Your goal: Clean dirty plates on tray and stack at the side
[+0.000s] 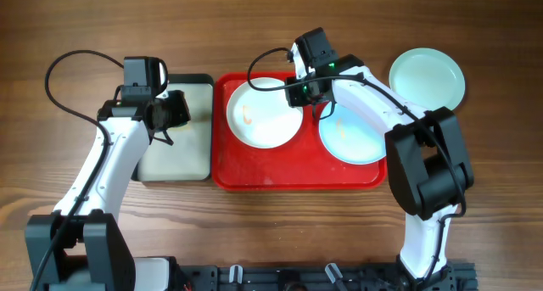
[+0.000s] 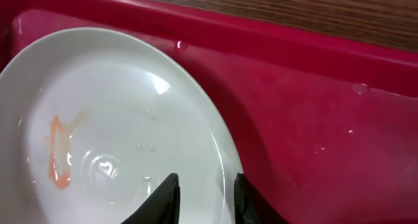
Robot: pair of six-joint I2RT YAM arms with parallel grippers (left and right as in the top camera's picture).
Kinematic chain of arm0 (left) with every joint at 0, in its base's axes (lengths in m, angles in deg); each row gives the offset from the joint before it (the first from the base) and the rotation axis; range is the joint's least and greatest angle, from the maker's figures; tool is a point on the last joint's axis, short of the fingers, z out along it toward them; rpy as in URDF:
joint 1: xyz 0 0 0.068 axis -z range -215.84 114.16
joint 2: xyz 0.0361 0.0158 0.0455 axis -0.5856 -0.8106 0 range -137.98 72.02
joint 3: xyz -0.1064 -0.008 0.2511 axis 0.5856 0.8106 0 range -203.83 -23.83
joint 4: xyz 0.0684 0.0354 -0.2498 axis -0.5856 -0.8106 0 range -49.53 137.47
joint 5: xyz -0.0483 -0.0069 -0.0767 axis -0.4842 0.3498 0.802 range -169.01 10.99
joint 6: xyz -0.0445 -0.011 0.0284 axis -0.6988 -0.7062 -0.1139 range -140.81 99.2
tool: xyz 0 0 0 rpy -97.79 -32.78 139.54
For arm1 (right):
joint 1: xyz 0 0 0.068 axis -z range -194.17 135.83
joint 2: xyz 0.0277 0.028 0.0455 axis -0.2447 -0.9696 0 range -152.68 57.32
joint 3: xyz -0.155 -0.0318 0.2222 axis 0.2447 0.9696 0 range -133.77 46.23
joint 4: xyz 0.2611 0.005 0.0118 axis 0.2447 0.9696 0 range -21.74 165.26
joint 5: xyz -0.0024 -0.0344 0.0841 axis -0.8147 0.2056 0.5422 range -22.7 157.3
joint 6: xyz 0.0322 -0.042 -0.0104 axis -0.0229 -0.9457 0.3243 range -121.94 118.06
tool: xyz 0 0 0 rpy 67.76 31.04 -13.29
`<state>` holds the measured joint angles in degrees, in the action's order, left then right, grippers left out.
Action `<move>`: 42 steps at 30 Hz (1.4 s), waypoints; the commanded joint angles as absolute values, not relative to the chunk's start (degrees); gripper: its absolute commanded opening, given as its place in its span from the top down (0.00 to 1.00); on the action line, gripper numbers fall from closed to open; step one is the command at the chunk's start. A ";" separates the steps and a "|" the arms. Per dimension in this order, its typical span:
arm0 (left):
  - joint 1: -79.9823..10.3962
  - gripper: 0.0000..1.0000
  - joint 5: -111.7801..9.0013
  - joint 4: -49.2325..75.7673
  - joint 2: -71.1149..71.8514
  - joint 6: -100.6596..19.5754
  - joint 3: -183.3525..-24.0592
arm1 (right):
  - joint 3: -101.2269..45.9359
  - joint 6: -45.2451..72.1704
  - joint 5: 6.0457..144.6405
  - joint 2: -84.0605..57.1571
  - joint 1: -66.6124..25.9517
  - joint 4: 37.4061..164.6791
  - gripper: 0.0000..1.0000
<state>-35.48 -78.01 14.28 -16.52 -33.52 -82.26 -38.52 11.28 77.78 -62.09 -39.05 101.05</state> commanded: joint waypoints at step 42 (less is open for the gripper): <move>-33.75 0.96 -80.13 16.23 -16.17 -27.42 -81.81 | -30.26 15.01 77.47 -57.68 -38.53 96.84 0.96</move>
